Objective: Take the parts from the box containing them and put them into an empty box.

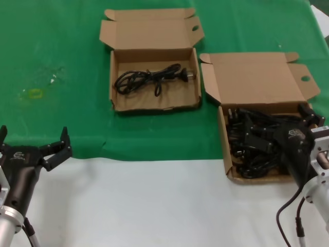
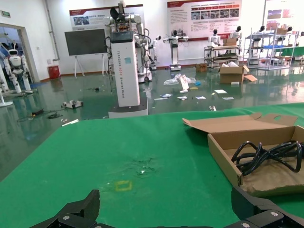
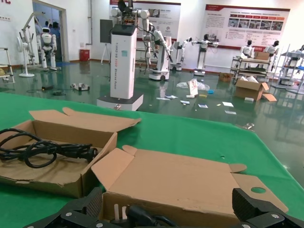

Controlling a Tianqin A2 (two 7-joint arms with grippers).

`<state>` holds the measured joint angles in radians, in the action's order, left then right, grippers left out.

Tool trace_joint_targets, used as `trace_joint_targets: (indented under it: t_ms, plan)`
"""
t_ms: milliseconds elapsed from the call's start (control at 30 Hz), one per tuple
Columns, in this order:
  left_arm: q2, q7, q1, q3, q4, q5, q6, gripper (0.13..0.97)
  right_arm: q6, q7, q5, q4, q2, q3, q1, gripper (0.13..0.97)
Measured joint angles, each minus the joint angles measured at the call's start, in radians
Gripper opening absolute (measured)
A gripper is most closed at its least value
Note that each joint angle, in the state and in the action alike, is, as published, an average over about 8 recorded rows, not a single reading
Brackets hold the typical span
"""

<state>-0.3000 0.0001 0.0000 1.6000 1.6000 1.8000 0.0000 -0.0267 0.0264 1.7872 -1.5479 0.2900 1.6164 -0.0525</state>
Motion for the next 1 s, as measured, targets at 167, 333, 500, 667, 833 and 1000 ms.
trace_joint_targets:
  t_ms: [167, 333, 500, 667, 833, 1000]
  plan:
    - [0.000, 0.000, 0.000, 0.000, 0.000, 0.000, 0.000, 0.966, 0.000, 0.000, 0.000, 0.000, 0.000, 0.000, 0.000, 0.966]
    - [0.000, 0.000, 0.000, 0.000, 0.000, 0.000, 0.000, 0.966, 0.000, 0.000, 0.000, 0.000, 0.000, 0.000, 0.000, 0.966]
    - [0.000, 0.000, 0.000, 0.000, 0.000, 0.000, 0.000, 0.966, 0.000, 0.000, 0.000, 0.000, 0.000, 0.000, 0.000, 0.966]
    - [0.000, 0.000, 0.000, 0.000, 0.000, 0.000, 0.000, 0.966, 0.000, 0.000, 0.000, 0.000, 0.000, 0.000, 0.000, 0.966]
    - [0.000, 0.000, 0.000, 0.000, 0.000, 0.000, 0.000, 0.966, 0.000, 0.000, 0.000, 0.000, 0.000, 0.000, 0.000, 0.966]
    - [0.000, 0.000, 0.000, 0.000, 0.000, 0.000, 0.000, 0.966, 0.000, 0.000, 0.000, 0.000, 0.000, 0.000, 0.000, 0.966]
